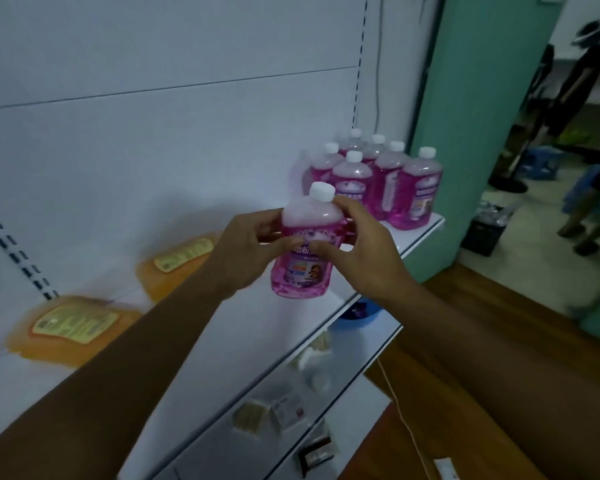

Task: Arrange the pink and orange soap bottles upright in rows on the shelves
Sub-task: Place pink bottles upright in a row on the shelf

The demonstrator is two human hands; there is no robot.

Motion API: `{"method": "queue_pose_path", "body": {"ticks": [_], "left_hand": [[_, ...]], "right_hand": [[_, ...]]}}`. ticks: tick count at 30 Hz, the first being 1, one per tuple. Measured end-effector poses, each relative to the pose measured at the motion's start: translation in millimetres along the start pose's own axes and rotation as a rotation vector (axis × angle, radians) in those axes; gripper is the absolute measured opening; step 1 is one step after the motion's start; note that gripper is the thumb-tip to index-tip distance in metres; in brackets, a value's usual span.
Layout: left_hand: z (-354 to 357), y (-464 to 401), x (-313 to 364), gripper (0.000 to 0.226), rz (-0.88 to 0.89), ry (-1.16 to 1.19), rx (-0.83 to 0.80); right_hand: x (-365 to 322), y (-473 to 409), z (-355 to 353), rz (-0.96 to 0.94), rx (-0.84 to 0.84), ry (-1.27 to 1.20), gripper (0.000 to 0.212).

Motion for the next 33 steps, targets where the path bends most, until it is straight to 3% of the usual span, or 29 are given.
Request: {"method": "queue_pose_path", "body": {"ticks": [8,18,23,29,33], "left_hand": [[79,-97,-14,0.043,0.009,-0.087,-0.003],[95,-133,-46,0.045,-0.051,-0.1,0.088],[95,-133,-48,0.043,-0.06,-0.172,0.105],[69,-100,-45,0.052,-0.089,-0.335,0.084],[24,-63,-54,0.058,-0.157,-0.461,0.13]], "right_hand": [[84,-51,-66,0.025,0.028,0.063,0.072],[128,-84,-63,0.049,-0.02,0.126,0.07],[123,-88,-59,0.027,-0.014,0.177,0.074],[80,-86,-43,-0.157,0.121,0.34,0.078],[46,-80,7,-0.291,0.032,0.331,0.073]]}}
Point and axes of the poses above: each hand's wrist, its own y-axis away from the middle knuckle, its own z-axis out of the palm, x = y × z, the point moved 5 cm from there along -y, towards the middle knuckle, and after that the axes turned 2 degrees about -z, right-handed, at the moved point
